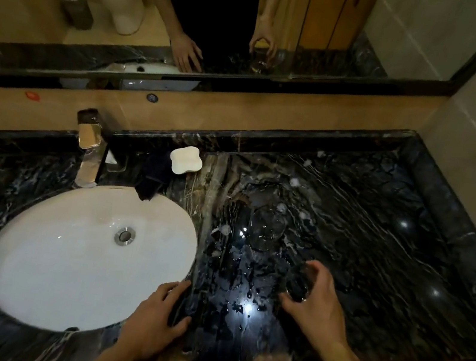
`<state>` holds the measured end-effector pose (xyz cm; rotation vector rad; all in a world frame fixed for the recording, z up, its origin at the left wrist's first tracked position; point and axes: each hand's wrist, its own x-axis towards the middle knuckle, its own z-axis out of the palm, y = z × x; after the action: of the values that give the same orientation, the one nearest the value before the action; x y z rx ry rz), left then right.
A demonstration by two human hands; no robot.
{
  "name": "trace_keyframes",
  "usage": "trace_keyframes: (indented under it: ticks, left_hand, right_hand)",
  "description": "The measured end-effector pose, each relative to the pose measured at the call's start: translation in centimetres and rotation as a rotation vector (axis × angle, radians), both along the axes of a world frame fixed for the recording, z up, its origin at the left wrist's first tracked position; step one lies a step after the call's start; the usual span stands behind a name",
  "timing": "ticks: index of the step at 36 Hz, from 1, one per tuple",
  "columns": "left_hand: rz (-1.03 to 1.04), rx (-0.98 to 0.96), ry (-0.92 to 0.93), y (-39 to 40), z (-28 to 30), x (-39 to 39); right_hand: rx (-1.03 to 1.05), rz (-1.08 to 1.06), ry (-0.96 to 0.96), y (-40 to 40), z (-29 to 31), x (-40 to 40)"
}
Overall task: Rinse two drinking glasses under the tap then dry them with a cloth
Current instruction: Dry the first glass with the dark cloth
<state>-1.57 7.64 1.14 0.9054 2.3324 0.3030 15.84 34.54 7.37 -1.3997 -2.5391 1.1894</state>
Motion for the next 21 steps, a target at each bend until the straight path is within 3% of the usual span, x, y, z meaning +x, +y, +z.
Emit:
trace_keyframes:
  ticks: [7, 10, 15, 18, 21]
  left_hand:
    - [-0.033, -0.007, -0.019, 1.9, 1.4, -5.8]
    - [-0.032, -0.027, 0.027, 3.6, 2.9, -9.6]
    - [0.309, 0.081, 0.121, 7.6, 4.3, -16.5]
    - [0.541, 0.198, 0.242, 9.4, 4.7, -20.7]
    - [0.580, 0.114, 0.273, 11.1, 5.5, -23.4]
  right_hand:
    - [0.122, 0.152, -0.197, 2.3, 1.5, -3.0]
    - [0.068, 0.242, -0.243, 4.0, 2.0, -6.1]
    - [-0.259, 0.252, -0.133, 5.6, 2.2, -9.8]
    - [-0.272, 0.257, -0.059, 5.9, 1.7, -10.8]
    - [-0.295, 0.263, -0.026, 6.2, 1.2, -11.5]
